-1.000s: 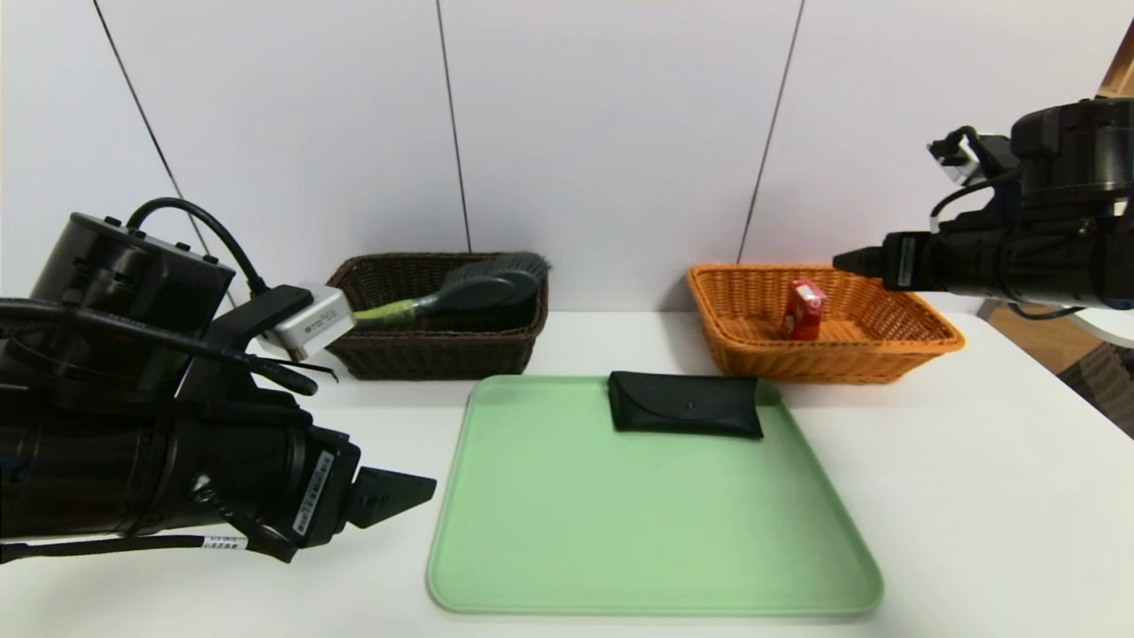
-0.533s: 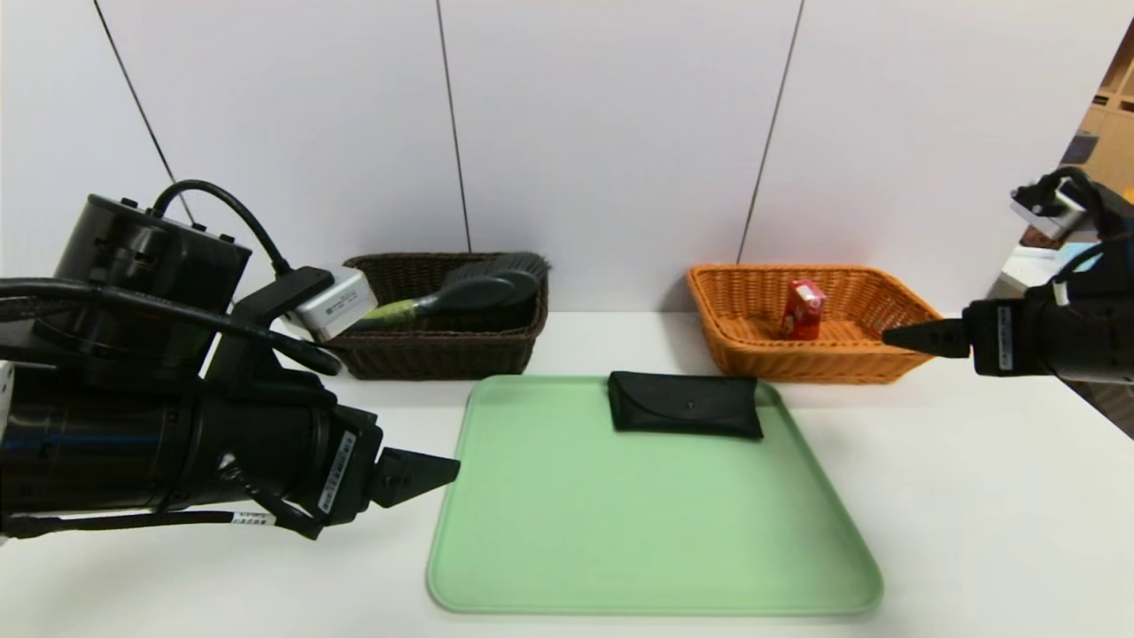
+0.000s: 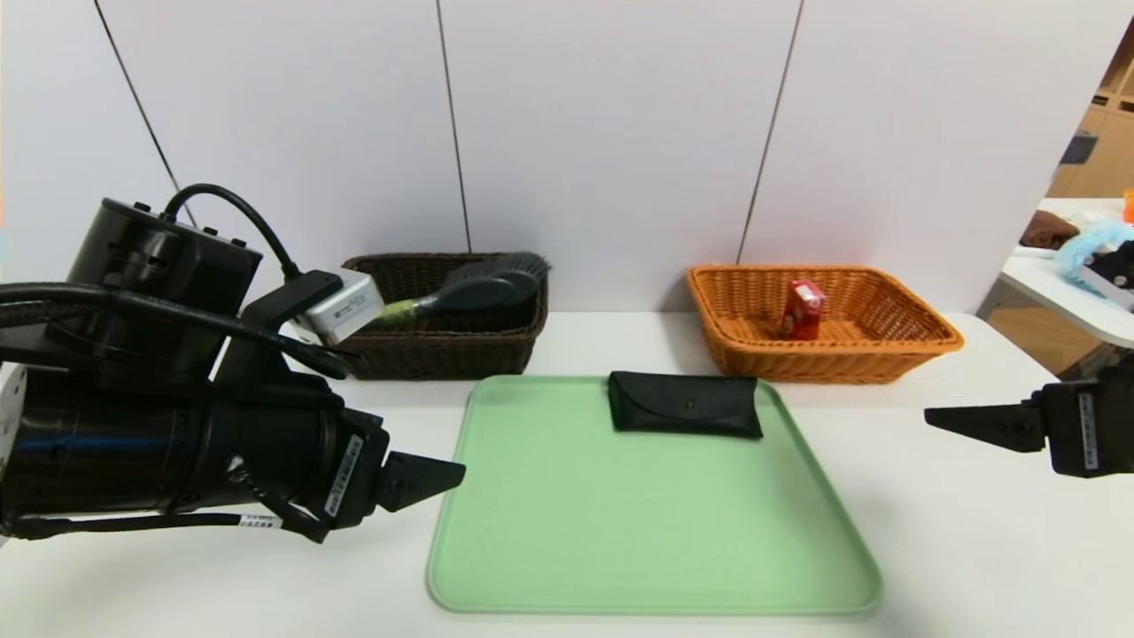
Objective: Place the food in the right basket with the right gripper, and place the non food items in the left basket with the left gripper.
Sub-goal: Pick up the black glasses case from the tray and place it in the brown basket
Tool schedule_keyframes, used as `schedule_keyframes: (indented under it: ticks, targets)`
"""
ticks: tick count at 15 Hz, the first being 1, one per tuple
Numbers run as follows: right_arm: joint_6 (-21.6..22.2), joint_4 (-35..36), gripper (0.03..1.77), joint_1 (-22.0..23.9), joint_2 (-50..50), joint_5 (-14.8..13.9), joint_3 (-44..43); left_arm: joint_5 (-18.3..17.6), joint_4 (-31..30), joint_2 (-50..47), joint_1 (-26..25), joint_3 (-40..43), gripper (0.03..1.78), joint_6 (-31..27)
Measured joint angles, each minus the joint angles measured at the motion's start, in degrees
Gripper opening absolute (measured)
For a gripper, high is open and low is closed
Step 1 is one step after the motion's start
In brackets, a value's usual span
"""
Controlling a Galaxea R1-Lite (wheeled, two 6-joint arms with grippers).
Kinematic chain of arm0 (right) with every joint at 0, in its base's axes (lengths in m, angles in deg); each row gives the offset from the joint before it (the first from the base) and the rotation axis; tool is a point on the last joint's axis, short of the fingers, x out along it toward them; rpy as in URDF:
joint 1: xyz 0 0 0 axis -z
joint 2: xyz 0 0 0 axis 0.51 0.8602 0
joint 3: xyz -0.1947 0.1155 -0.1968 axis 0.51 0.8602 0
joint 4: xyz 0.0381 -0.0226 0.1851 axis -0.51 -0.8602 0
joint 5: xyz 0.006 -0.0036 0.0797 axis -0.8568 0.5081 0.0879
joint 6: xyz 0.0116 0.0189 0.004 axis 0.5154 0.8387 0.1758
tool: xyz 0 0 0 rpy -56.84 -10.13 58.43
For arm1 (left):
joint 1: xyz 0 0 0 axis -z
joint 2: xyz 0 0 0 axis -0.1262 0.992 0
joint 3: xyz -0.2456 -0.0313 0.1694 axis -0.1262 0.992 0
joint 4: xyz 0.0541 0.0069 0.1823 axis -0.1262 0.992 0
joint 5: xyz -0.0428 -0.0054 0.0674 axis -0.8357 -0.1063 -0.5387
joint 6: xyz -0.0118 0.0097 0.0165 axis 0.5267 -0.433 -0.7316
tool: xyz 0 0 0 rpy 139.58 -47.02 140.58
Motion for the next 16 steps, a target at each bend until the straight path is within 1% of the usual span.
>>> schedule_keyframes:
  ticks: [3, 4, 7, 10, 14, 16]
  targets:
    - [-0.02, -3.21, 1.69, -0.02, -3.74, 2.77, 2.30, 0.06, -2.18, 0.94, 1.54, -0.44, 1.69, -0.07]
    - [-0.02, -3.73, 1.69, -0.02, -4.82, 3.23, 3.08, 0.09, -2.78, 1.89, 2.28, -1.05, 1.69, -0.11]
    - [0.06, -3.94, 1.69, -0.11, -7.30, 3.36, 4.95, 0.09, -3.45, 6.77, 4.90, -4.91, 1.69, -1.57]
    - [0.09, -3.89, 1.69, -0.17, -8.62, 3.34, 5.90, -0.22, -4.61, 13.37, 7.22, -10.48, 1.69, -2.83]
    - [0.17, -3.94, 1.69, -0.22, -9.36, 3.32, 6.36, -3.46, -6.29, 22.22, 8.13, -18.71, 1.69, -6.35]
    - [0.20, -3.91, 1.69, -0.33, -9.46, 3.34, 6.50, -5.80, -8.96, 26.47, 8.13, -21.70, 1.69, -8.41]
